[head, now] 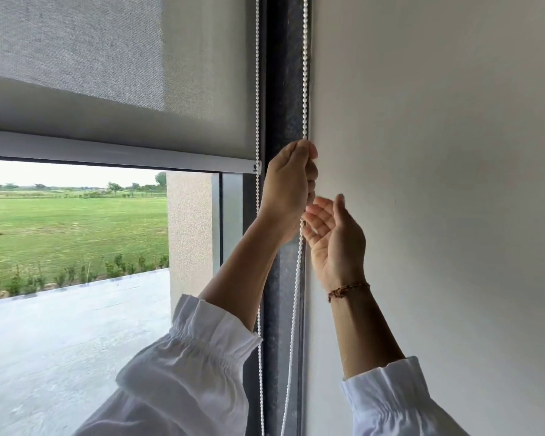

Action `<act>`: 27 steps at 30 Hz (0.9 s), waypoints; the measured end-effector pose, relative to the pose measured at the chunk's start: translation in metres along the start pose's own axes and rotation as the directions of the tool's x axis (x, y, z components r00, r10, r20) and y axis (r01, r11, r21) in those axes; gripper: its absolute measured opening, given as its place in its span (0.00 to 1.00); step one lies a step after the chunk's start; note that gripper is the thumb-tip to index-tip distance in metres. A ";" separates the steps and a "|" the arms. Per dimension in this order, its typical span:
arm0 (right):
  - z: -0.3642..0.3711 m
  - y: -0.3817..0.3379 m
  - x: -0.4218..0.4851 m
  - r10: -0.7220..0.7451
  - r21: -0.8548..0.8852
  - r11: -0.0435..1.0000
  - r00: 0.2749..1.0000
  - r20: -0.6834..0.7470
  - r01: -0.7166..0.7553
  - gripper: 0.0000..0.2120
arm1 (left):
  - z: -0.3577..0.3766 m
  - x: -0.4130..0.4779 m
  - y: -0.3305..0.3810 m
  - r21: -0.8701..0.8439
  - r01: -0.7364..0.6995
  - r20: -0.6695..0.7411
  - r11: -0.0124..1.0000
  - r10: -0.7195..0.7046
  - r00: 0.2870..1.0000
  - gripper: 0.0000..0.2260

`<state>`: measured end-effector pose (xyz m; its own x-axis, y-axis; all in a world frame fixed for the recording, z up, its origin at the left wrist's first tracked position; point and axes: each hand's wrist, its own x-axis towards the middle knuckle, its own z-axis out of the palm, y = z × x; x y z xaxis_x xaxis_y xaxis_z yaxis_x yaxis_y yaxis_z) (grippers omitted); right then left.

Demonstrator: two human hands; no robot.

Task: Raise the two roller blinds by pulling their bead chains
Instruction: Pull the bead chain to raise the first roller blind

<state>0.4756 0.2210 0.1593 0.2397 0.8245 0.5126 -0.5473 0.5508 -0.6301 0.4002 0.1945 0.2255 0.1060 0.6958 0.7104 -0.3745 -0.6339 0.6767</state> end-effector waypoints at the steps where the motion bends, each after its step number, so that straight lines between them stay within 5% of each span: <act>1: 0.004 -0.010 0.006 -0.030 -0.007 1.000 0.999 -0.030 0.030 0.16 | -0.002 -0.002 -0.003 -0.011 -0.008 0.000 1.000 0.008 1.000 0.17; 7: 0.048 -0.068 0.024 -0.276 -0.138 0.947 0.955 0.107 0.289 0.10 | -0.009 -0.027 -0.039 0.013 0.037 0.027 0.999 -0.037 0.999 0.17; 13: 0.082 -0.082 0.022 -0.161 -0.129 0.974 0.970 0.183 0.186 0.09 | -0.011 -0.036 -0.046 0.047 -0.041 0.029 0.998 0.039 0.999 0.17; 27: 0.074 -0.076 0.011 -0.142 0.022 0.990 0.961 0.239 0.141 0.09 | -0.017 -0.053 -0.054 0.232 -0.143 0.053 0.962 0.135 0.989 0.18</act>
<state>0.4603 0.1787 0.2561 0.1165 0.6826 0.7215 -0.5251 0.6589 -0.5386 0.3993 0.1979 0.1483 0.1030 0.5853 0.8043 -0.1623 -0.7879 0.5941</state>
